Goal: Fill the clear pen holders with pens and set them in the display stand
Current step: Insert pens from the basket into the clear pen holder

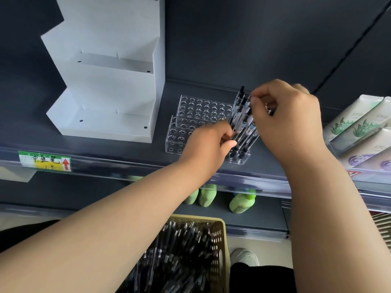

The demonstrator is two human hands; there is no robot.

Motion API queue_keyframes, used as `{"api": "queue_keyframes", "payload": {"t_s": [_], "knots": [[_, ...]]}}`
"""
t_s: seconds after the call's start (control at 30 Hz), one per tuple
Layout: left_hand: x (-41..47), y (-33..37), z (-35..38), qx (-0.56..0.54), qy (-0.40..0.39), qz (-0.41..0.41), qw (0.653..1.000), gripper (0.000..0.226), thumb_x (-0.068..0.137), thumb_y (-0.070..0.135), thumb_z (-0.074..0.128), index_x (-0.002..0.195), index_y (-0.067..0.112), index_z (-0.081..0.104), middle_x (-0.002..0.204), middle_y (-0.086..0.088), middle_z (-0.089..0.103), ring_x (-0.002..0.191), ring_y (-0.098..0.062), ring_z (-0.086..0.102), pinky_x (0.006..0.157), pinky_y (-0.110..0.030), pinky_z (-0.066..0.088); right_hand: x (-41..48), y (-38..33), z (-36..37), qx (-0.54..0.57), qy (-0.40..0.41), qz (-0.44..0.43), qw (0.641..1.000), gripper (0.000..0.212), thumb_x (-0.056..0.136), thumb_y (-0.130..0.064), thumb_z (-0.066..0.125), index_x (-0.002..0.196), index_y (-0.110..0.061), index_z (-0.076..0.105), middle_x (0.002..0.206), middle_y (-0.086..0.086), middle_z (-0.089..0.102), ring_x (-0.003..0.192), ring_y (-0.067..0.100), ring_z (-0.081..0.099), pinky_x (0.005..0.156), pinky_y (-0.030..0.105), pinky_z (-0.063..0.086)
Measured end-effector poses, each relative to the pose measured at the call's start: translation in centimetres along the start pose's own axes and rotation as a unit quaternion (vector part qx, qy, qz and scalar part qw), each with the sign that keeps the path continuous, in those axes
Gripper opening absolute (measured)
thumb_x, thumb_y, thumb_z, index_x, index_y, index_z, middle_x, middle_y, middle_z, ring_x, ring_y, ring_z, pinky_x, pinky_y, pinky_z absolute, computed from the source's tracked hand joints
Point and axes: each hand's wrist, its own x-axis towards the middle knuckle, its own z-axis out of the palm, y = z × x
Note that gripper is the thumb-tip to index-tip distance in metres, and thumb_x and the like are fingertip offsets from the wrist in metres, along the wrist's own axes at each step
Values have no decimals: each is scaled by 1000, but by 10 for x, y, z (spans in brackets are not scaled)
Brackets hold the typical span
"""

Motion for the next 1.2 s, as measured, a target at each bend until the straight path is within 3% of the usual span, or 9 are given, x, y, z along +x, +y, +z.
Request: {"api": "queue_keyframes", "payload": {"t_s": [0.13, 0.33, 0.47, 0.57, 0.7, 0.83, 0.9, 1.0, 1.2], "knots": [[0, -2, -1, -41, -2, -39, 998, 16, 85, 21, 66, 100, 17, 63, 77, 18, 56, 70, 4, 53, 65, 4, 34, -3, -1, -6, -13, 12, -12, 1000, 15, 86, -15, 55, 91, -12, 68, 79, 1, 67, 84, 30, 56, 78, 48, 45], [-11, 0, -24, -36, 11, -20, 999, 25, 83, 14, 66, 106, 23, 62, 89, 14, 60, 83, -1, 57, 72, -2, 38, -24, -19, -17, -3, 49, -75, 996, 12, 84, -14, 58, 89, -10, 68, 75, 3, 65, 76, 31, 57, 68, 41, 48], [-45, -4, -51, 14, 1, 20, 1000, 28, 82, 7, 62, 105, 21, 64, 97, 7, 64, 90, -8, 59, 81, -20, 45, -63, -40, -4, -13, -82, -77, 994, 13, 83, -15, 61, 93, -9, 68, 77, 9, 66, 79, 33, 58, 67, 39, 48], [-74, -18, -63, 76, -37, 11, 996, 31, 82, 7, 60, 110, 21, 62, 108, 2, 64, 98, -14, 57, 84, -24, 43, -90, -54, 13, -19, -203, -68, 977, 20, 85, -20, 59, 103, -13, 66, 86, 8, 67, 86, 30, 58, 73, 39, 47], [-115, -46, -66, 130, -95, -40, 986, 32, 84, 11, 60, 114, 19, 60, 111, 0, 63, 103, -18, 56, 88, -27, 42, -129, -70, 32, 10, -286, -18, 958, 24, 86, -25, 56, 107, -19, 64, 94, 5, 66, 94, 26, 57, 77, 37, 49], [-155, -77, -60, 171, -158, -102, 967, 34, 85, 14, 59, 118, 22, 57, 112, 1, 61, 102, -18, 57, 88, -32, 46, -165, -73, 51, 1, -385, 51, 921, 21, 88, -29, 52, 107, -26, 61, 97, -4, 67, 92, 20, 58, 76, 33, 51], [-179, -91, -57, 190, -182, -130, 956, 34, 86, 15, 58, 119, 24, 56, 114, 1, 59, 103, -19, 56, 87, -32, 46, -185, -74, 55, 8, -431, 95, 897, 21, 89, -29, 52, 108, -25, 61, 97, -3, 68, 85, 19, 62, 76, 35, 54], [-209, -111, -49, 221, -221, -174, 934, 38, 88, 17, 56, 125, 25, 52, 121, 1, 56, 106, -20, 55, 90, -34, 47, -211, -68, 63, -14, -497, 135, 857, 24, 90, -26, 53, 113, -22, 61, 103, 1, 67, 91, 20, 62, 81, 34, 53], [-223, -131, -42, 287, -277, -182, 899, 44, 89, 7, 52, 127, 28, 52, 124, 1, 53, 107, -21, 54, 86, -31, 47, -232, -52, 68, -109, -551, 172, 809, 25, 90, -19, 50, 114, -21, 58, 112, 3, 60, 98, 23, 59, 77, 29, 49]]}}
